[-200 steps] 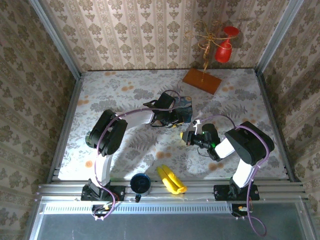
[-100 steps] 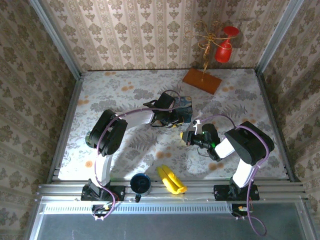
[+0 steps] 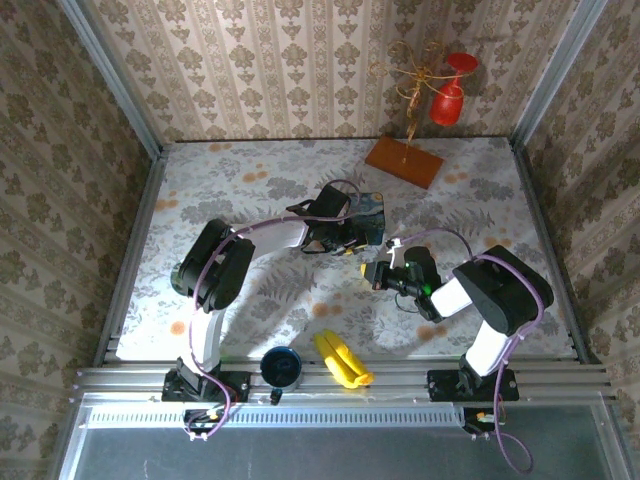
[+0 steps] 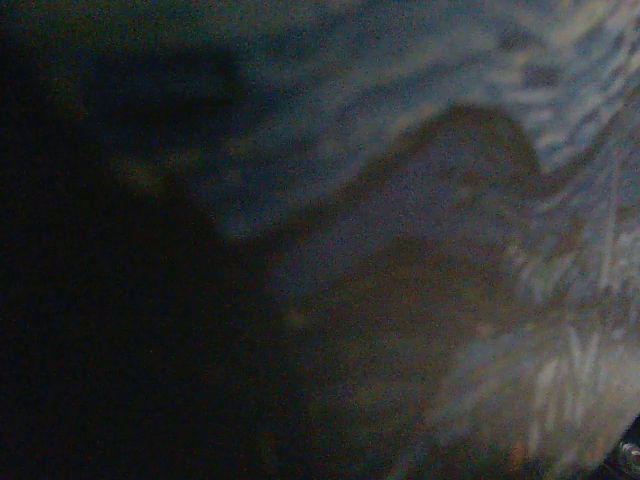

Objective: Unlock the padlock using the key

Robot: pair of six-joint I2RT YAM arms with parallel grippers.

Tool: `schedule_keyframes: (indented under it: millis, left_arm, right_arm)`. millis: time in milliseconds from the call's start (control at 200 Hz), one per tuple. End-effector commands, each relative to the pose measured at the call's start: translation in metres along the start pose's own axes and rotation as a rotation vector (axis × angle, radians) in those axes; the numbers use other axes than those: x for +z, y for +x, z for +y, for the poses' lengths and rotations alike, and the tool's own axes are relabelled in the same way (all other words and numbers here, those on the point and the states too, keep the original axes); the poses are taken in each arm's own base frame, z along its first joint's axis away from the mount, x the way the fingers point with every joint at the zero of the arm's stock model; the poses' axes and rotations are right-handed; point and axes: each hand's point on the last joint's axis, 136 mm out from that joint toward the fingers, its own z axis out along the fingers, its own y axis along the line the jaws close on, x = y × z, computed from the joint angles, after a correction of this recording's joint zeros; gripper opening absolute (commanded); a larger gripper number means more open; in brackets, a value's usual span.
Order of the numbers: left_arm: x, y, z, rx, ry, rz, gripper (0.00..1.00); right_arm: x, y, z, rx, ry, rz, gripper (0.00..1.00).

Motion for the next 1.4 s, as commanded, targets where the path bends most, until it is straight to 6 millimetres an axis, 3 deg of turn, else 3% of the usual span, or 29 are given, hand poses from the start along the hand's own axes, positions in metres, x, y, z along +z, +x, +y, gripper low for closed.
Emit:
schedule_keyframes:
  millis: [0, 410, 770, 1065, 1396]
  left_arm:
    - [-0.006, 0.010, 0.000, -0.017, 0.009, 0.036, 0.00]
    - [-0.008, 0.014, 0.001, -0.015, 0.007, 0.037, 0.00]
    - [-0.008, 0.019, -0.004, -0.004, 0.004, 0.049, 0.00]
    - [-0.004, 0.022, -0.012, -0.013, 0.027, 0.058, 0.00]
    - [-0.004, 0.024, -0.017, -0.018, 0.036, 0.061, 0.00]
  right_arm:
    - [-0.001, -0.026, 0.009, -0.002, -0.006, -0.082, 0.00]
    - [-0.006, -0.033, 0.001, 0.058, 0.040, -0.134, 0.00]
    - [-0.006, -0.045, 0.014, 0.064, 0.003, -0.169, 0.00]
    - [0.005, -0.043, 0.025, 0.044, -0.017, -0.133, 0.00]
    - [0.001, -0.041, 0.014, 0.060, 0.035, -0.157, 0.00]
